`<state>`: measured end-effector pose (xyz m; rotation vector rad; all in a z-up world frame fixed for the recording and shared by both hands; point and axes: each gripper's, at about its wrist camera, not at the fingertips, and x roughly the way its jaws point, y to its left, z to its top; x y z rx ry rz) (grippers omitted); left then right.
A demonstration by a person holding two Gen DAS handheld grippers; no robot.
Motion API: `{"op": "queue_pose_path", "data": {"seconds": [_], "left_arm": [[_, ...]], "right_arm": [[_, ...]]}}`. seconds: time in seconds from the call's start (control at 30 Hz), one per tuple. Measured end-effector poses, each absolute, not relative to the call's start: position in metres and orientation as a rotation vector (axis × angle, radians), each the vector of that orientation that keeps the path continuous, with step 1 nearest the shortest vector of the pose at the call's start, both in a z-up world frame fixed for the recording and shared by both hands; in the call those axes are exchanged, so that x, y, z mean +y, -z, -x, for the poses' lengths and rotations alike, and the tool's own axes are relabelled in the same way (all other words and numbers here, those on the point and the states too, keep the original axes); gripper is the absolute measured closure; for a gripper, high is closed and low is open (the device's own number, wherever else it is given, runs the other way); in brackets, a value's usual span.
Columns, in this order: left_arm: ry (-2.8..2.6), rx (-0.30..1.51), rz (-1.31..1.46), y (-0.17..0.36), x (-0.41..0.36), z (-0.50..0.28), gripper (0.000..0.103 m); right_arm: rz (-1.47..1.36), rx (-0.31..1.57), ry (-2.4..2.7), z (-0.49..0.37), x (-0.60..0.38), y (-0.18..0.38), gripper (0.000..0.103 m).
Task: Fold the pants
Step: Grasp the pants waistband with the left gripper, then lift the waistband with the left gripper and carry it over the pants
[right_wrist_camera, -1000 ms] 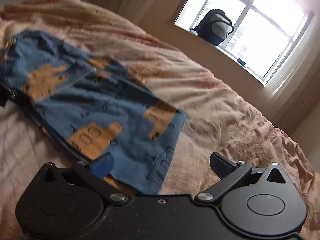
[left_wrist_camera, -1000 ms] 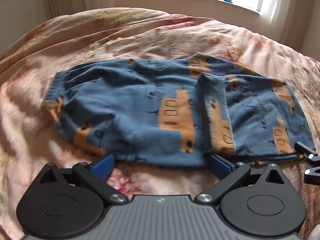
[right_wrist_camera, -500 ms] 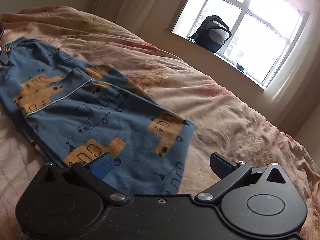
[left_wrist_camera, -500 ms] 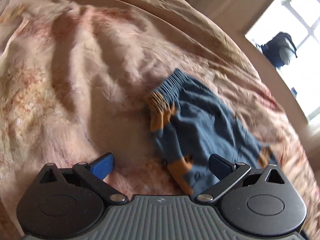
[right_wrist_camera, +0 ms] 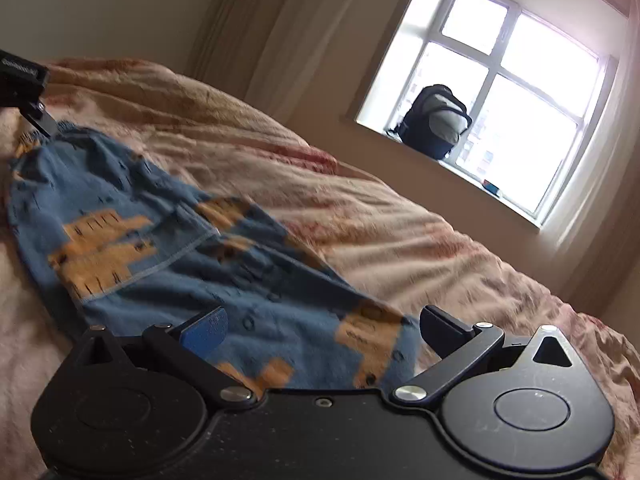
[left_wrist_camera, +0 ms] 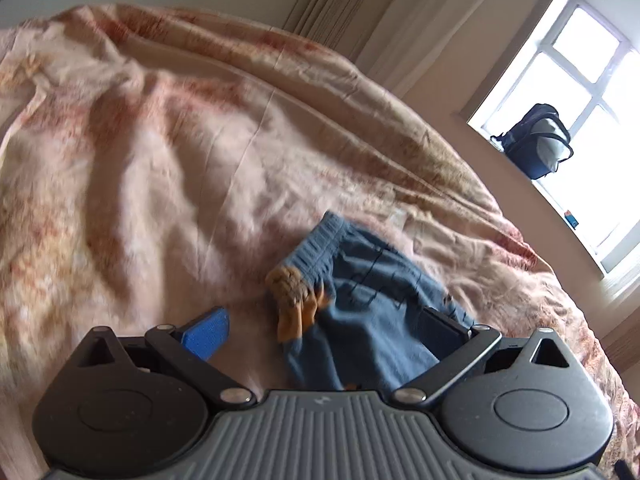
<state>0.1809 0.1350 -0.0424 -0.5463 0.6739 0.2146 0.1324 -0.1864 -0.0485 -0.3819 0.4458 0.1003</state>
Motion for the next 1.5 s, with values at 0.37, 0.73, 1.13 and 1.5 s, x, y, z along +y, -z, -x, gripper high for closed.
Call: {"op": "queue_pose_path", "data": {"seconds": [0.37, 0.73, 1.13, 1.5], "left_arm": [[-0.227, 0.627, 0.791, 0.060, 0.175, -0.171, 0.054], [-0.178, 0.588, 0.769, 0.062, 0.169, -0.174, 0.086], [-0.156, 0.673, 0.879, 0.082, 0.178, -0.185, 0.042], [-0.130, 0.637, 1.123, 0.105, 0.200, -0.184, 0.062]], "right_arm": [[0.383, 0.565, -0.247, -0.235, -0.118, 0.019, 0.001], [0.387, 0.601, -0.436, -0.278, -0.058, 0.027, 0.005], [0.427, 0.776, -0.485, -0.346, -0.026, 0.071, 0.001], [0.358, 0.633, -0.466, -0.292, -0.061, 0.026, 0.003]]}}
